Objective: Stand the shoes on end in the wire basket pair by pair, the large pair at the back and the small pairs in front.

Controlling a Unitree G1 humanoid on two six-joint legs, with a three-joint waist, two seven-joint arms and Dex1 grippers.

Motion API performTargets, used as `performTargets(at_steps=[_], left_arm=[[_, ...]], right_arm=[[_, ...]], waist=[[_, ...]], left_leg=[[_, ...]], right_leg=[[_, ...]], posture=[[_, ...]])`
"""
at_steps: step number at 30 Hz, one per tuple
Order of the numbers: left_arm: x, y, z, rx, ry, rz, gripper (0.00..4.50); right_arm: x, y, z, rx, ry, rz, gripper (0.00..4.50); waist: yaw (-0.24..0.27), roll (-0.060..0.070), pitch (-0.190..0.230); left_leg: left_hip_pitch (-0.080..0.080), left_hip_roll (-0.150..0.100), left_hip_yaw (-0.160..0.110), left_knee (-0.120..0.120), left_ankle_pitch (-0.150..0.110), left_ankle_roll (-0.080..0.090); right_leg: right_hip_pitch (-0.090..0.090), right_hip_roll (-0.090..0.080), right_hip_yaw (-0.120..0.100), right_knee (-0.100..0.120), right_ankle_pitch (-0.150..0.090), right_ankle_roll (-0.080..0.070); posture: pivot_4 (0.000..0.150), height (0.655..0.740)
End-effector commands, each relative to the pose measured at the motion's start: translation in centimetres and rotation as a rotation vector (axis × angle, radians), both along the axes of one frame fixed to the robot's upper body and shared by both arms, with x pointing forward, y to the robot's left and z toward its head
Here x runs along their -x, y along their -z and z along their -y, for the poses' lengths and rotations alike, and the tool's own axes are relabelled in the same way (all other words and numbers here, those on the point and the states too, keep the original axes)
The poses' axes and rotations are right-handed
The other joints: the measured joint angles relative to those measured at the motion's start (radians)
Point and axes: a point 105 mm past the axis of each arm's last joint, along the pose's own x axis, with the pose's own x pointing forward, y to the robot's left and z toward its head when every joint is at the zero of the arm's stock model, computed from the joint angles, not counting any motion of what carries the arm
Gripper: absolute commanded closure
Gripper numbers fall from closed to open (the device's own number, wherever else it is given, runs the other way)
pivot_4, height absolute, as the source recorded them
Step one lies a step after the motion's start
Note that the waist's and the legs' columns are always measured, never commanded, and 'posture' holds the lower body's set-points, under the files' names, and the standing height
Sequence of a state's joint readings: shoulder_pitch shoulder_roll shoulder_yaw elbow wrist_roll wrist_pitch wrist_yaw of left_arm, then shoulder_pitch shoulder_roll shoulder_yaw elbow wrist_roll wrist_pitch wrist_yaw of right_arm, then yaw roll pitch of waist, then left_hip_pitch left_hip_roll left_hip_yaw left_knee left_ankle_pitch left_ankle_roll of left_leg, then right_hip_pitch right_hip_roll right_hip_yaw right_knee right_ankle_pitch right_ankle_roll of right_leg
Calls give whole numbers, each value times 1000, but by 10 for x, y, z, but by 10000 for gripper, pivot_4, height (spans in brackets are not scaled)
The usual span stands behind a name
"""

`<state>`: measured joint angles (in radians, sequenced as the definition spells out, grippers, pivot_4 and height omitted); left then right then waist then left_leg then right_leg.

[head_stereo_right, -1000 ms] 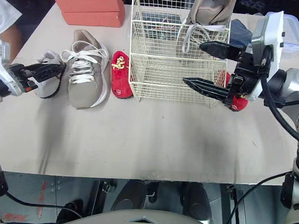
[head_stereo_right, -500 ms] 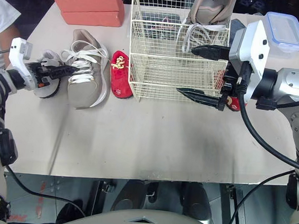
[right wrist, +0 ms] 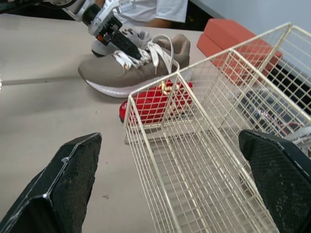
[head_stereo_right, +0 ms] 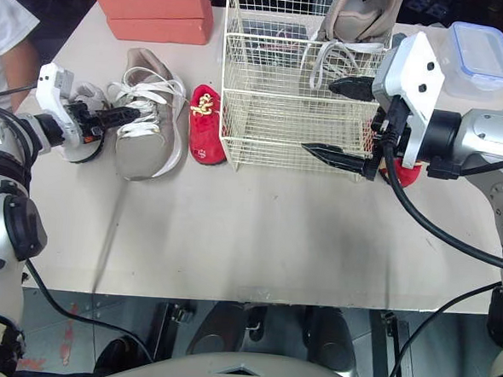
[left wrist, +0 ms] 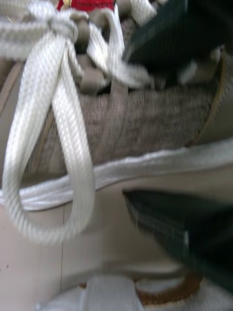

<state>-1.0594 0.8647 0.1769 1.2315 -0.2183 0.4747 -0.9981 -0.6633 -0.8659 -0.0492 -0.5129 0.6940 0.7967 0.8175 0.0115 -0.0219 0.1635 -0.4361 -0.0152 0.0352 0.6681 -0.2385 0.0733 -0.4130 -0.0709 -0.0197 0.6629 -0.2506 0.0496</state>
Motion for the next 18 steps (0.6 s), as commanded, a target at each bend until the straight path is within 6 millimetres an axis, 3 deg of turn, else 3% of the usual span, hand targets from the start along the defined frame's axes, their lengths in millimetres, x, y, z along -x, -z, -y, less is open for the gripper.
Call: performTargets(at_steps=[1,4,5,14,15,18], left_arm=[[-2,-12,-4,4,-21,42,24243],[-3,-20,-5,27,-27,90,36331],[-3,-23,-5,39,-26,109,38166],[10,-25,-13,50,3,133,38342],[11,-29,-14,49,-1,150,38344],[10,-68,-17,0,-20,342,38349]], right_arm=[[3,-8,1,5,6,42,0],[2,-8,1,3,6,41,0],[2,-8,2,3,7,42,0],[0,-10,3,-10,8,47,0],[0,-11,3,-15,8,48,0],[-1,-15,3,-33,11,58,0]], waist=[[0,0,0],[0,0,0],[0,0,0],[-3,-1,0],[-3,-1,0],[-3,-1,1]], left_leg=[[0,0,0,0,0,0],[0,0,0,0,0,0],[0,0,0,0,0,0],[-2,0,0,0,0,0],[-1,0,0,0,0,0],[-2,0,-1,0,0,0]], right_leg=[[0,0,0,0,0,0],[0,0,0,0,0,0],[0,0,0,0,0,0],[-1,0,0,0,0,0],[-1,0,0,0,0,0],[-1,0,0,0,0,0]], posture=[[1500,7400],[1500,7400],[1500,7400],[1500,7400],[1500,7400],[1500,7400]])
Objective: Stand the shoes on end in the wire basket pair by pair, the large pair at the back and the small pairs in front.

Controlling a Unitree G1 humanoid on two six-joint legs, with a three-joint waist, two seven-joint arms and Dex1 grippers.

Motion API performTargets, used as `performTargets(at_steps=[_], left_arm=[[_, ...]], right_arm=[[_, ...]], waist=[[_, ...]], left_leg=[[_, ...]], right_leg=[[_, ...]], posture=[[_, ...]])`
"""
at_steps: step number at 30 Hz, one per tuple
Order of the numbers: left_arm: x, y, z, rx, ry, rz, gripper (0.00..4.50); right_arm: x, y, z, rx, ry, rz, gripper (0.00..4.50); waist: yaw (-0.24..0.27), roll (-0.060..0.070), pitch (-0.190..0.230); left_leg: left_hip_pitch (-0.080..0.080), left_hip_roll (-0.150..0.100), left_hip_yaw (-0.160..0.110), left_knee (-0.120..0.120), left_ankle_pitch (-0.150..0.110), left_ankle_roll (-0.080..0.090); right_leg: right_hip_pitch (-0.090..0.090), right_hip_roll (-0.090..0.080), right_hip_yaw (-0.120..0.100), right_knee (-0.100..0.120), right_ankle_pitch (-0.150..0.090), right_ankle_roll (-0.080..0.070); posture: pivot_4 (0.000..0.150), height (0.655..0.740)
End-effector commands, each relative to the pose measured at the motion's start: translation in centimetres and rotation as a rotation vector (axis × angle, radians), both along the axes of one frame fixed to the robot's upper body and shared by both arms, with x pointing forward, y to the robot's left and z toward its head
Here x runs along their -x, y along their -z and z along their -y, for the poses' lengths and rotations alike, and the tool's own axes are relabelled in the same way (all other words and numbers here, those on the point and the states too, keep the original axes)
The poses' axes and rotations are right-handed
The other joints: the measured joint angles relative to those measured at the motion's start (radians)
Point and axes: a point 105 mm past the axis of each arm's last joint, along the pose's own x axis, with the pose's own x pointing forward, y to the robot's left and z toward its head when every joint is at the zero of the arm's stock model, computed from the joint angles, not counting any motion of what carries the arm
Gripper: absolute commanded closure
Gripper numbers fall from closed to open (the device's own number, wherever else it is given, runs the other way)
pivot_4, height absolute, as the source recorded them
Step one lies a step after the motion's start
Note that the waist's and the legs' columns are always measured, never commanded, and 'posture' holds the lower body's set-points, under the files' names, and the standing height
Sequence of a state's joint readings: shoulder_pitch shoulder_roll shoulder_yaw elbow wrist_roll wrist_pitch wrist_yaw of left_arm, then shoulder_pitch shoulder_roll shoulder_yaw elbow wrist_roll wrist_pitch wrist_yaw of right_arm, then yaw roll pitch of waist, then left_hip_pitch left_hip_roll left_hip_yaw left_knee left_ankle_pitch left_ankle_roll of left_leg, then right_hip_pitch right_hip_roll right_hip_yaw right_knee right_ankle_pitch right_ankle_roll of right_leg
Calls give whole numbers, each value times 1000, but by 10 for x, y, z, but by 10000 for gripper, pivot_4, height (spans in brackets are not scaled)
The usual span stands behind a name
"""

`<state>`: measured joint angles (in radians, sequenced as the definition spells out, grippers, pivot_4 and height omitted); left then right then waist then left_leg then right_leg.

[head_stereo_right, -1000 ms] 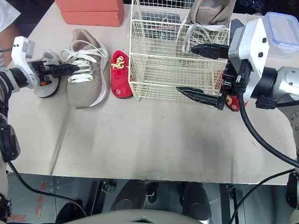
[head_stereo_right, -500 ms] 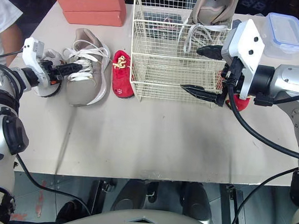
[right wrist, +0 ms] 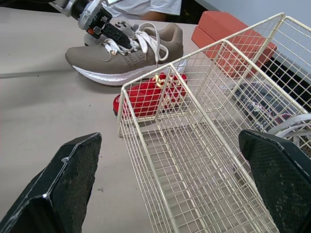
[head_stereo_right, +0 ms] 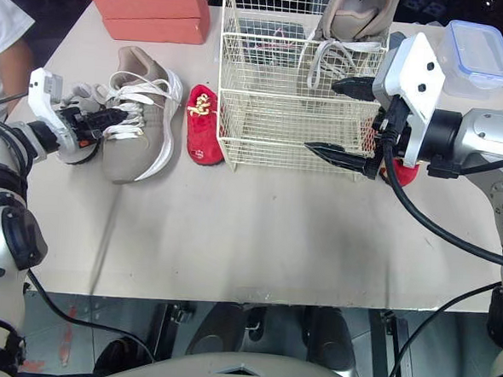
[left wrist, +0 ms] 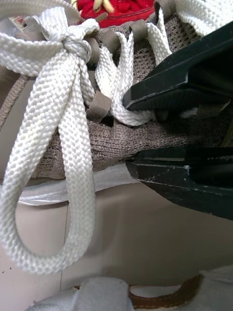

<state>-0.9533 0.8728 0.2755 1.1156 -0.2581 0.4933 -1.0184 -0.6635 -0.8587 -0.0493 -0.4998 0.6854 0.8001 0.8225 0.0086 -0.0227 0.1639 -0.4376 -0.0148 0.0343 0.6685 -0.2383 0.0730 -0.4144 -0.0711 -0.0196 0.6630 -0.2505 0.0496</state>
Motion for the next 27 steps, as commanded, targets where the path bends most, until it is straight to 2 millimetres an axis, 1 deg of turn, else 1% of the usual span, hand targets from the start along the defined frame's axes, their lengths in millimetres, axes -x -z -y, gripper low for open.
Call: performTargets(at_steps=[1,2,4,5,7,10,12,14,16,17,19,20,24,27], left_arm=[[0,-81,-9,-46,-33,349,38350],[1,-98,-6,-23,-39,421,38354],[7,-136,6,35,-15,581,38356],[12,-150,12,55,1,642,38356],[21,-172,24,106,35,735,38356],[38,-210,48,96,71,937,38356],[46,-229,68,77,92,1036,38356],[51,-242,86,67,107,1113,38356],[48,-248,102,27,85,1152,38356],[48,-254,115,23,89,1190,38356],[45,-264,148,-65,73,1286,38356],[43,-268,161,-101,50,1332,38356],[34,-275,185,-139,-25,1421,38356],[26,-277,200,-155,-74,1475,38356]], right_arm=[[1,-18,2,-38,6,74,0],[1,-21,3,-56,7,80,0],[0,-30,2,-113,11,95,0],[0,-33,2,-141,10,99,0],[0,-41,0,-205,3,92,0],[0,-50,-2,-275,-11,84,0],[-1,-57,-3,-318,-11,82,0],[-3,-64,-2,-358,-2,88,0],[-6,-70,-1,-397,10,95,0],[-7,-74,-1,-414,11,100,0],[-8,-79,0,-430,16,115,0],[-8,-79,1,-434,20,120,0],[-10,-80,4,-444,47,131,0],[-12,-82,13,-465,102,138,0]], waist=[[0,-2,1],[1,-4,2],[1,-6,1],[3,-6,1],[6,-7,1],[6,-7,1],[5,-7,1],[5,-7,1],[4,-7,1],[4,-7,1],[7,-7,1],[9,-7,1],[4,-7,1],[0,-7,1]], left_leg=[[0,0,0,0,0,0],[-1,0,-1,0,0,0],[-4,0,-2,1,0,0],[-6,0,-3,2,0,-1],[-15,0,-5,6,0,-1],[-15,-1,-6,7,0,-1],[-15,-2,-6,7,0,-1],[-15,-2,-7,7,0,-1],[-15,-2,-7,7,0,-1],[-15,-3,-7,7,0,-1],[-15,-3,-7,7,1,-1],[-15,-3,-7,7,1,-1],[-15,-6,-7,7,1,0],[-15,-6,-7,7,1,0]], right_leg=[[0,0,1,0,0,0],[-1,0,2,0,0,0],[-3,-1,2,0,0,0],[-5,-1,1,0,0,0],[-11,-2,-1,1,1,0],[-10,-3,-2,1,1,0],[-10,-3,-2,1,1,0],[-10,-2,-3,1,1,0],[-10,-2,-3,1,1,0],[-10,-1,-3,1,1,0],[-10,-1,-6,2,1,0],[-9,-1,-7,2,1,1],[-9,0,-8,2,1,1],[-9,0,-8,1,1,1]], posture=[[1500,7400],[1500,7400],[1500,7400],[1500,7400],[1500,7400],[1500,7400],[1500,7400],[1500,7400],[1500,7400],[1500,7400],[1500,7400],[1500,7400],[1500,7400],[1500,7400]])
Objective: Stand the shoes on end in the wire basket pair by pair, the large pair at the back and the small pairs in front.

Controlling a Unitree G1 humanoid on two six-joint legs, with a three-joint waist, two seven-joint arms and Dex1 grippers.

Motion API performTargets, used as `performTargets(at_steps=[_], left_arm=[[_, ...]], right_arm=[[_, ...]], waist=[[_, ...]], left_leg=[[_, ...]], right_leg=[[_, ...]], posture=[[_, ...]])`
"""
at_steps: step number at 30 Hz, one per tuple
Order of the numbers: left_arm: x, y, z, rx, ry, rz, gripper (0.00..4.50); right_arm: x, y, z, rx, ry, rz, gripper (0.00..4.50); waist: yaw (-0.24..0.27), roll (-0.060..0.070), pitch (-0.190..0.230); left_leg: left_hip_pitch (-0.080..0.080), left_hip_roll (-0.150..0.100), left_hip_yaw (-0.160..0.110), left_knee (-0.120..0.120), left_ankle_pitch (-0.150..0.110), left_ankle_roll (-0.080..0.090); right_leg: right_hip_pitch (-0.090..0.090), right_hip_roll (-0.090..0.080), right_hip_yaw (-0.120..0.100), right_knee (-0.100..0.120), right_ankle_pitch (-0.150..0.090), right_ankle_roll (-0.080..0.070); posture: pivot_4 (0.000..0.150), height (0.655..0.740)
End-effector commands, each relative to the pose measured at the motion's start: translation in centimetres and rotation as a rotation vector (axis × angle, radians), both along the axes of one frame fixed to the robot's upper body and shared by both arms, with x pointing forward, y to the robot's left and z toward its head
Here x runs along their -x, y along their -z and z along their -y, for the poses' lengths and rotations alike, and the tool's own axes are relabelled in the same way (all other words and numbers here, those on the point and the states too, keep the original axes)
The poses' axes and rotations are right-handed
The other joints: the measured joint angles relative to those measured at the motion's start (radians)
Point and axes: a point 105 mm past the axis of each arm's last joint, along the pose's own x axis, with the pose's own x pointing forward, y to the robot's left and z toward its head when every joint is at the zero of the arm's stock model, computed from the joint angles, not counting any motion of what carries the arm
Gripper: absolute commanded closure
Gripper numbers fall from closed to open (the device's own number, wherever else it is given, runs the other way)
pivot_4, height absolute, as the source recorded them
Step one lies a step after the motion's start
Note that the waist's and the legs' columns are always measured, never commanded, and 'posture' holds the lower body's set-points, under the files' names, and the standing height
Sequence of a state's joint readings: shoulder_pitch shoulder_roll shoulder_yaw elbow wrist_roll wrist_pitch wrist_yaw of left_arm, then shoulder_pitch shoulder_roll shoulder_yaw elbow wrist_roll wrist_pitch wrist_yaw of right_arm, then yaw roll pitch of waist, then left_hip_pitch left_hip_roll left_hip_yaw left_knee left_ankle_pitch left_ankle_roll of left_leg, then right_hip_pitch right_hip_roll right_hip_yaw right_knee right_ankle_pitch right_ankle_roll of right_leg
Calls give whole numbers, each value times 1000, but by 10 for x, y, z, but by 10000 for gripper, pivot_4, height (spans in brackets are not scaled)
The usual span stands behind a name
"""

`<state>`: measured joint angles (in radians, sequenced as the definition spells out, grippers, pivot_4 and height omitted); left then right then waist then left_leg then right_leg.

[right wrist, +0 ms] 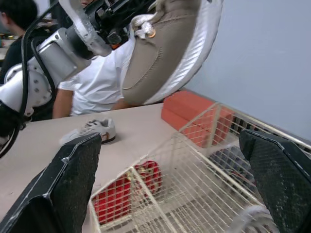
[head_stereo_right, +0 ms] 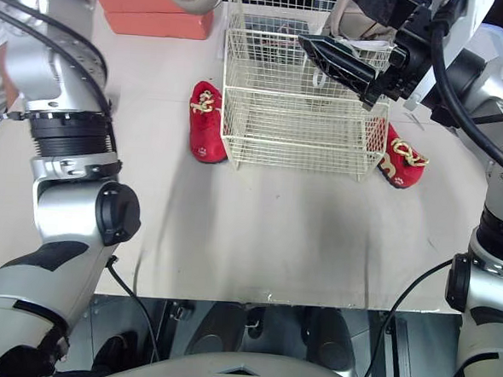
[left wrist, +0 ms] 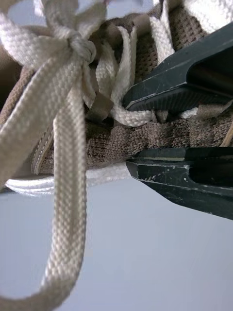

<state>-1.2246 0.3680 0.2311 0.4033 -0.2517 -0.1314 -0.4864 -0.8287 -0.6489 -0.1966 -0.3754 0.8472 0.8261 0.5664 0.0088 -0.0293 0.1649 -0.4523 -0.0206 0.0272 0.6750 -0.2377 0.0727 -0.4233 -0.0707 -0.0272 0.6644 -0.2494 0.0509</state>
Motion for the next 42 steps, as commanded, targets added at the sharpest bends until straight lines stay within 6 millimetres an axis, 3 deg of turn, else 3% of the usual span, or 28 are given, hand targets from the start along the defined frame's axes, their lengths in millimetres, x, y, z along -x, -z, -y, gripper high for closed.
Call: performTargets(at_steps=[1,9,15,34,42], left_arm=[[8,-22,7,44,-95,166,38356],[-21,4,31,103,-121,135,38356],[-31,22,50,118,-68,101,38356],[-34,17,80,81,-204,146,38356],[-61,52,84,42,-263,-37,38356]], right_arm=[[5,-16,15,-48,82,60,0],[8,-20,28,-93,182,72,0],[12,-19,27,-106,198,69,0],[16,-15,30,-111,212,65,0],[16,-14,31,-111,220,72,0]], waist=[[-1,0,0],[3,0,0],[5,0,0],[5,0,0],[5,0,0]], left_leg=[[0,0,0,0,0,0],[0,0,1,0,0,0],[-1,0,0,1,0,0],[-1,-1,0,0,0,0],[-1,-1,0,1,0,0]], right_leg=[[0,0,0,0,0,0],[0,0,0,0,0,0],[0,0,-2,0,0,0],[0,0,-2,0,0,1],[0,0,-2,0,0,1]], posture=[[1500,7400],[1500,7400],[1500,7400],[1500,7400],[1500,7400]])
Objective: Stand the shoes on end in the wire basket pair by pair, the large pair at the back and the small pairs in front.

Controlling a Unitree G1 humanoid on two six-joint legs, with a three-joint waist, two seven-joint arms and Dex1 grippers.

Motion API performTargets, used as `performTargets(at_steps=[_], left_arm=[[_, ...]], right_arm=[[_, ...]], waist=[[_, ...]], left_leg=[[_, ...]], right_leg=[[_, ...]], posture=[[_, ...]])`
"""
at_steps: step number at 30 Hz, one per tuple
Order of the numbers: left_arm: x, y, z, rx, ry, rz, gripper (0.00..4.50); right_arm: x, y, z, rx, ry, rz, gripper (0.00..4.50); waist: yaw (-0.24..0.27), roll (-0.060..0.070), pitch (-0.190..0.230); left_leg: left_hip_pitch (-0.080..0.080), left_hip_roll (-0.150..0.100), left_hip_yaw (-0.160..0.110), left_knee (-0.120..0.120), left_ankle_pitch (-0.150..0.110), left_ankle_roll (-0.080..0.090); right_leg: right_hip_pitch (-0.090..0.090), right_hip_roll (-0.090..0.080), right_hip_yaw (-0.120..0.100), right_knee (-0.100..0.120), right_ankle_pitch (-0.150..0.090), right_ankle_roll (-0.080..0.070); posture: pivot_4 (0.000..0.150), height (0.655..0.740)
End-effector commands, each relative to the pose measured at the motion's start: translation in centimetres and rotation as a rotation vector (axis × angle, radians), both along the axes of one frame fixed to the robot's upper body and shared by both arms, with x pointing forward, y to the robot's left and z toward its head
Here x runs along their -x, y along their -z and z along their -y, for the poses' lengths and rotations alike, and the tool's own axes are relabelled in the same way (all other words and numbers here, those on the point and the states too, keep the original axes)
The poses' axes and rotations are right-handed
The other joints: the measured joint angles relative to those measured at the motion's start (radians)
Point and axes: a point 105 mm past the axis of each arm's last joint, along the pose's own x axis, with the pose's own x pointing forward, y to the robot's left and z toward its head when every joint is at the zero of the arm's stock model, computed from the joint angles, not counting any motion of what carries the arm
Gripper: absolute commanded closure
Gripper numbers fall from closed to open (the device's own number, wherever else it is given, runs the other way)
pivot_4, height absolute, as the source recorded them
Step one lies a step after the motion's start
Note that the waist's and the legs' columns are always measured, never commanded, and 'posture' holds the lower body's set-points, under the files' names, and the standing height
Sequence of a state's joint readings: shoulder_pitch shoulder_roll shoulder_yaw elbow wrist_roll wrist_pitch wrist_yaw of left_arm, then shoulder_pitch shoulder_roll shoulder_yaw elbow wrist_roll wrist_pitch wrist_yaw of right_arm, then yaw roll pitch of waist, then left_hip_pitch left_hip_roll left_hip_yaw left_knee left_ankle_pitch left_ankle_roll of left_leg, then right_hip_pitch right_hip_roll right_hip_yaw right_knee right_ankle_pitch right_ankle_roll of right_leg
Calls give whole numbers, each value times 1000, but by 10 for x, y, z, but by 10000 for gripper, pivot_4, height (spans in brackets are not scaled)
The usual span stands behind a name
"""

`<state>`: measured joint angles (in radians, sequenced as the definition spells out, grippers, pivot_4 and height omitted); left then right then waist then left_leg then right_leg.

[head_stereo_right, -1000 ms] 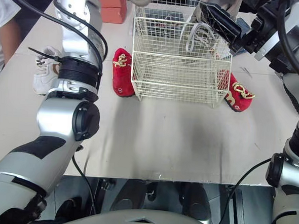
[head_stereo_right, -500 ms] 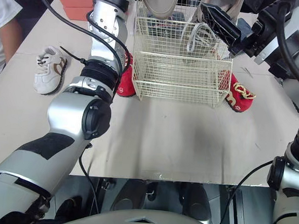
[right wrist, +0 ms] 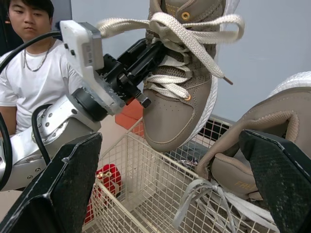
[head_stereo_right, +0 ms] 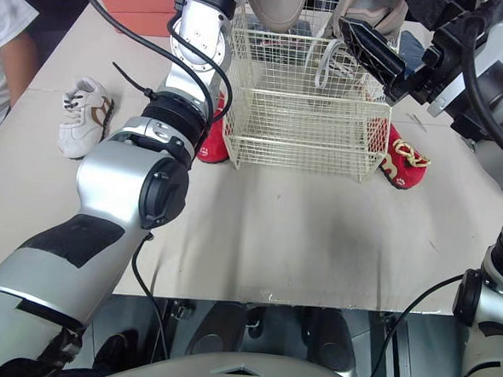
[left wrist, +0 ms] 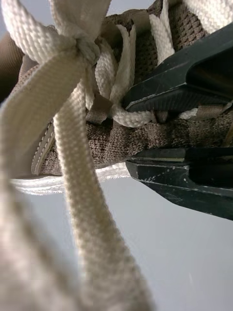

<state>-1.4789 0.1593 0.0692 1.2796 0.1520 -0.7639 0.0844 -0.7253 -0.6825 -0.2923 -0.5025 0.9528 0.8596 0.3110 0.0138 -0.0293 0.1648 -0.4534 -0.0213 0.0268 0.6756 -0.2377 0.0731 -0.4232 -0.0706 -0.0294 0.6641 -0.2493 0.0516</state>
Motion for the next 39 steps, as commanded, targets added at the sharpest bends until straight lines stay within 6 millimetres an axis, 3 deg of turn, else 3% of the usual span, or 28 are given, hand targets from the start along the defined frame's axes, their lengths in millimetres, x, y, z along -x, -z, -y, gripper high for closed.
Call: performTargets(at_steps=[1,6,9,14,21,26,33,34,39], left_arm=[[-4,6,8,-11,8,-45,38356],[-6,15,11,-30,11,-65,38356],[-2,7,7,-8,0,-19,38356],[15,-28,4,-33,-74,137,38356],[16,-27,11,-51,-90,146,38356],[-2,3,19,-104,-45,-8,38356],[-23,46,11,2,86,-256,38356],[-25,48,9,16,97,-270,28208],[-22,60,13,-28,185,-288,5037]], right_arm=[[10,-13,6,-9,22,77,0],[10,-13,6,-6,22,80,0],[10,-13,6,-7,23,80,0],[10,-14,5,-8,23,83,0],[11,-14,5,-11,32,90,0],[12,-13,5,-10,38,91,0],[12,-13,6,-4,44,90,0],[12,-13,6,-4,43,90,0],[11,-13,6,-6,38,87,0]], waist=[[0,0,0],[2,0,0],[2,0,0],[1,0,0],[0,0,0],[2,0,0],[1,1,-1],[3,1,-1],[3,1,-1]], left_leg=[[0,0,0,0,0,0],[1,0,0,0,0,0],[1,0,-1,0,0,0],[2,-1,-1,0,0,0],[2,-1,-1,0,0,0],[2,-1,-1,0,0,0],[3,-1,-2,0,0,0],[3,-1,-2,0,0,0],[3,-1,-3,2,0,0]], right_leg=[[0,0,0,0,0,0],[2,0,-1,-1,0,0],[3,0,-1,-1,0,0],[3,0,-2,-1,0,0],[3,0,-2,-1,0,0],[3,0,-2,-1,0,0],[5,0,-2,-1,0,0],[5,0,-2,-1,0,0],[6,0,-4,-1,0,0]], posture=[[1500,7400],[1500,7400],[1500,7400],[1500,7400],[1500,7400],[1500,7400],[1500,7400],[1500,7400],[1500,7400]])
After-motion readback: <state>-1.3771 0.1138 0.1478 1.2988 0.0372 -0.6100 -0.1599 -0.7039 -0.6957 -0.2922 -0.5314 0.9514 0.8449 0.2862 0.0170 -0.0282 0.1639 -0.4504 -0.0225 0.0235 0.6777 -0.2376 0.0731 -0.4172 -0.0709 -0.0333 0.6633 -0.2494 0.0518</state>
